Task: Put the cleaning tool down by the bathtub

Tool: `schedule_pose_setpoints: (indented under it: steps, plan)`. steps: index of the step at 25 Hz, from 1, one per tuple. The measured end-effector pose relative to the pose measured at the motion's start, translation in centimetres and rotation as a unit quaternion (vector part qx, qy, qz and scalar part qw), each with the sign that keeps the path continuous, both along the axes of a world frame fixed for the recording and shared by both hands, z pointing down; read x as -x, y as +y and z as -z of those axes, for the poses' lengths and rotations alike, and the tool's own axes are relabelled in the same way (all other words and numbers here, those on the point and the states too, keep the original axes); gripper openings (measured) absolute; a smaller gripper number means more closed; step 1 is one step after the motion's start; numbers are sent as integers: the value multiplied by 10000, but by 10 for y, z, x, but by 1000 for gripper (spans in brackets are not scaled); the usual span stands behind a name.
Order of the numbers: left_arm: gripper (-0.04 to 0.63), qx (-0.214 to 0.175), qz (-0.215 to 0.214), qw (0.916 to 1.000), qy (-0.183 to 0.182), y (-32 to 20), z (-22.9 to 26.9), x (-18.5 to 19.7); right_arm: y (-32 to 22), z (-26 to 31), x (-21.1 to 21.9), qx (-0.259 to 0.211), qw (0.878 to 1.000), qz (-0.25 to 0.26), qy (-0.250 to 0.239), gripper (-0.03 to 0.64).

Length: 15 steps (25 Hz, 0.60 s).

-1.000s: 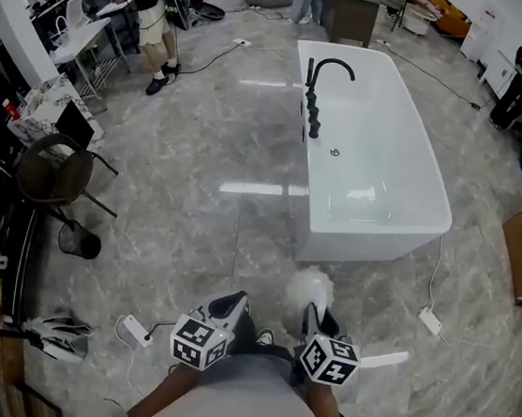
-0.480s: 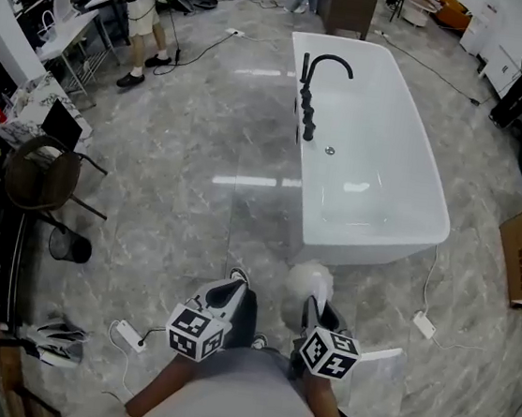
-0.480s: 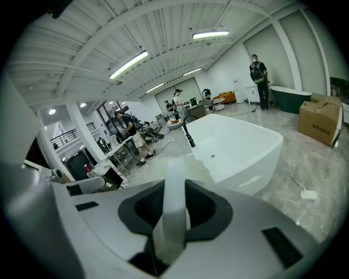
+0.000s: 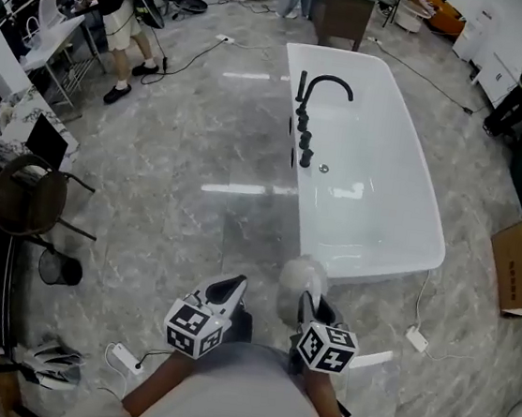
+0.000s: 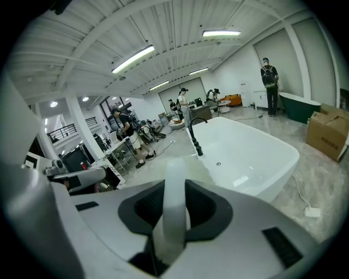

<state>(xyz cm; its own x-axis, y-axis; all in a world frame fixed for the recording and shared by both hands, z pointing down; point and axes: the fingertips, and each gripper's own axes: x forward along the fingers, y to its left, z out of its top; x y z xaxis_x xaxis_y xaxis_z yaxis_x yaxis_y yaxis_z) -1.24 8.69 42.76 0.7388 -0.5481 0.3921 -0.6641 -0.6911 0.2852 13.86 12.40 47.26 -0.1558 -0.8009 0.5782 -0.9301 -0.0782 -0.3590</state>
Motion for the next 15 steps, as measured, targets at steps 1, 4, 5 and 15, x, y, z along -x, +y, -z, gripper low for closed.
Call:
schedule_pose_setpoints:
  steps: [1,4,5,15]
  plan:
    - [8,-29,-10,10000,42,-13,3,1,-12,4,1,-24,9999,33,96,83]
    - [8,-102,-87,9997,185,-44,11,3,-46,15,9,-108,9994,147,306,83]
    - [8,-128,-119,9996,215,-52,13,3,-55,18,12,-128,9992,186,326,83]
    - [8,-126,-71,9987,484,-99,12,20,-111,21,41,-99,9980,499,379,83]
